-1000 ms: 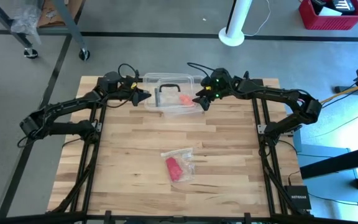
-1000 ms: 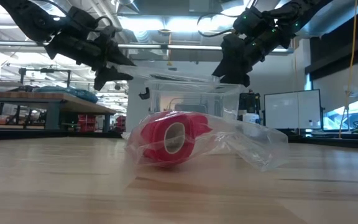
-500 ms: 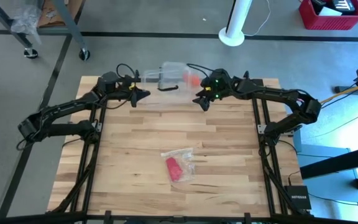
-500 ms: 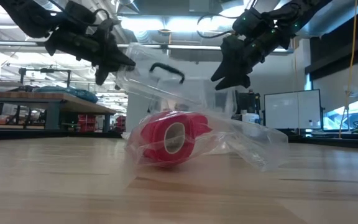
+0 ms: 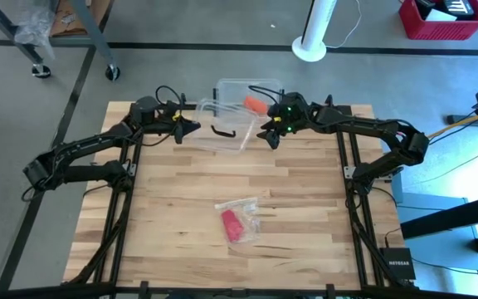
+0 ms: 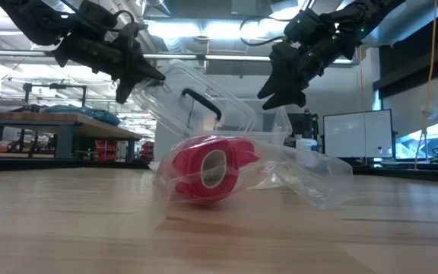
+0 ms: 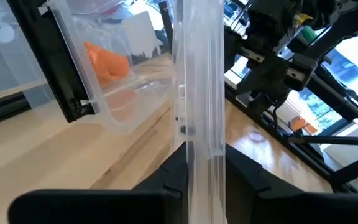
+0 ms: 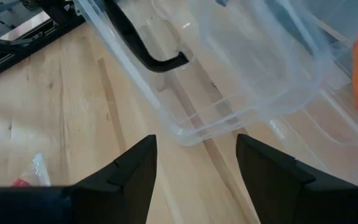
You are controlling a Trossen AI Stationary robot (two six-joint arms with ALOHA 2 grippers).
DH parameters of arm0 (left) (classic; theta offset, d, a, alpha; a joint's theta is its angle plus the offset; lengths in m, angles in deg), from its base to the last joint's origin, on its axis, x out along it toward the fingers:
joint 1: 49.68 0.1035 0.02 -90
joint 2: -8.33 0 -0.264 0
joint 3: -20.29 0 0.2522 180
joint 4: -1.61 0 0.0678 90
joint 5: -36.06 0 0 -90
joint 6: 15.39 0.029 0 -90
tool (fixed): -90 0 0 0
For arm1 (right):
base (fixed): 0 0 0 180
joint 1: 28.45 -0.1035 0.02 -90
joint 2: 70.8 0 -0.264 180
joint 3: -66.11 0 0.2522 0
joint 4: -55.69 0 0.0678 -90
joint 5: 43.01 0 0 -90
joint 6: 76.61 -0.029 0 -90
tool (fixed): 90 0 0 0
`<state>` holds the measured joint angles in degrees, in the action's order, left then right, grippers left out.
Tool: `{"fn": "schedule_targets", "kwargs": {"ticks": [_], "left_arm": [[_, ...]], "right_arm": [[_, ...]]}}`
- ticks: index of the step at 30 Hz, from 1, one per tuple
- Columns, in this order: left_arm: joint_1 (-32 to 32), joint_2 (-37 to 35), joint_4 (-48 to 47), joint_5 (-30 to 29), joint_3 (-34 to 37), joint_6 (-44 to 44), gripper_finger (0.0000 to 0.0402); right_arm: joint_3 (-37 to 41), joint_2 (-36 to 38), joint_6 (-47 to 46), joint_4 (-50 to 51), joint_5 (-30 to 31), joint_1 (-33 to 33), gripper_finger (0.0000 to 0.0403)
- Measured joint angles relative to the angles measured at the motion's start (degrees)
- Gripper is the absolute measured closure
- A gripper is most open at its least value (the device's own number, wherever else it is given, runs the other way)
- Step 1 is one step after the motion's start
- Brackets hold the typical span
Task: Roll bandage
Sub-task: Adjust the transparent container
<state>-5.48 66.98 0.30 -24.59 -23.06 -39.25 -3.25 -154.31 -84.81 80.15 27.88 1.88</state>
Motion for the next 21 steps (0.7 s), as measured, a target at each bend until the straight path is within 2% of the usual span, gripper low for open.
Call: {"fn": "schedule_targets", "kwargs": {"ticks": [8, 21], "left_arm": [[0.02, -0.27, 0.02, 0.49, 0.01, 1.06, 0.0344], [0.01, -6.1, -3.96, 1.51, 0.02, 4.9, 0.0344]], "right_arm": [[0.0, 0.04, -0.02, 0.1, 0.0, 0.0, 0.0182], [0.0, 0.09, -0.02, -0.09, 0.02, 0.02, 0.0182]]}}
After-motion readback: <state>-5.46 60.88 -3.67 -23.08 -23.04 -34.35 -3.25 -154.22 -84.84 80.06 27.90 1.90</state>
